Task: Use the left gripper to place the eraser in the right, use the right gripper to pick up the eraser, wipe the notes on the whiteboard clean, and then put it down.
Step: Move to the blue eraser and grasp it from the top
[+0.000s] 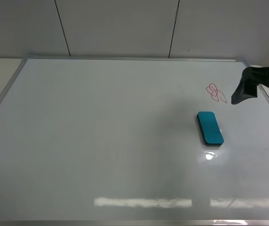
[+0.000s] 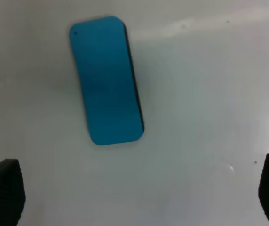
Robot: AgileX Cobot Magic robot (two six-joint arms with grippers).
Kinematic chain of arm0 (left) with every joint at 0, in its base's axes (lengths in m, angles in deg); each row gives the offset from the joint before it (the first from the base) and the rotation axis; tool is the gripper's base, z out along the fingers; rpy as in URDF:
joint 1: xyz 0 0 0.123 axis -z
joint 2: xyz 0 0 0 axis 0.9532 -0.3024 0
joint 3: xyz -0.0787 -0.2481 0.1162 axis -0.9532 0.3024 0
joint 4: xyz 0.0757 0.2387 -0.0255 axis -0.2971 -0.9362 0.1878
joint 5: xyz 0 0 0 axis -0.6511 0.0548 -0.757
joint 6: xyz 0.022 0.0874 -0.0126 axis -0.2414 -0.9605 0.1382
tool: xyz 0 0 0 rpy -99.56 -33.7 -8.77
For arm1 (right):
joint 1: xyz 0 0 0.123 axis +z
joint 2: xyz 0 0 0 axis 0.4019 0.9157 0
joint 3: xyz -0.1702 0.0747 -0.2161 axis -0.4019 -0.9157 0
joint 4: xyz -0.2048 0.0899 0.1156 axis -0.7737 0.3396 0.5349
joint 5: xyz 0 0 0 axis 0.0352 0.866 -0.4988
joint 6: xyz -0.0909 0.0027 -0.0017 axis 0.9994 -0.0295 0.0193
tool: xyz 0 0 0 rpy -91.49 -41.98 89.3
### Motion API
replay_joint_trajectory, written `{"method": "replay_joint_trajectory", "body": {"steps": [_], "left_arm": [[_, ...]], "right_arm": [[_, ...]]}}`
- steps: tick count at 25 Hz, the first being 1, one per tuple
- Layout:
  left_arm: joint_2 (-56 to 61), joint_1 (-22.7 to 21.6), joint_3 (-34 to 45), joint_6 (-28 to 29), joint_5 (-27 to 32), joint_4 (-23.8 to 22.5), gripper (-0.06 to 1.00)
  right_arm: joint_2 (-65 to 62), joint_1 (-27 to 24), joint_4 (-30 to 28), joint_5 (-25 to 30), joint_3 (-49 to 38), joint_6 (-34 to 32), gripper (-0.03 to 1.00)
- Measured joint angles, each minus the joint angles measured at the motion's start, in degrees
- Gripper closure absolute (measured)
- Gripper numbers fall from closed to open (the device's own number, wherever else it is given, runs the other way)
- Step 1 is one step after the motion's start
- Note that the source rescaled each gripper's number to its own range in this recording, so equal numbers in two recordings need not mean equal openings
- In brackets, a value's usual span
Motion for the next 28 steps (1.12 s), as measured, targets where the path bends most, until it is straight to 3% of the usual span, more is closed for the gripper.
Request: {"method": "replay_joint_trajectory", "body": {"steps": [7, 14, 21, 28], "left_arm": [[0.0, 0.0, 0.0, 0.0, 0.0, 0.0, -0.05], [0.0, 0.0, 0.0, 0.0, 0.0, 0.0, -0.05], [0.0, 0.0, 0.0, 0.0, 0.0, 0.0, -0.05], [0.0, 0.0, 0.0, 0.0, 0.0, 0.0, -0.05]], "right_arm": [[12.9, 4.4, -0.2, -1.7, 3.3, -2.0, -0.03], [19.4, 4.7, -5.9, -3.2, 3.4, -6.9, -0.03], [22.6, 6.7, -6.3, -9.3, 3.4, -7.4, -0.03], [26.8, 7.7, -6.5, -10.5, 3.4, -5.3, -0.03]]}}
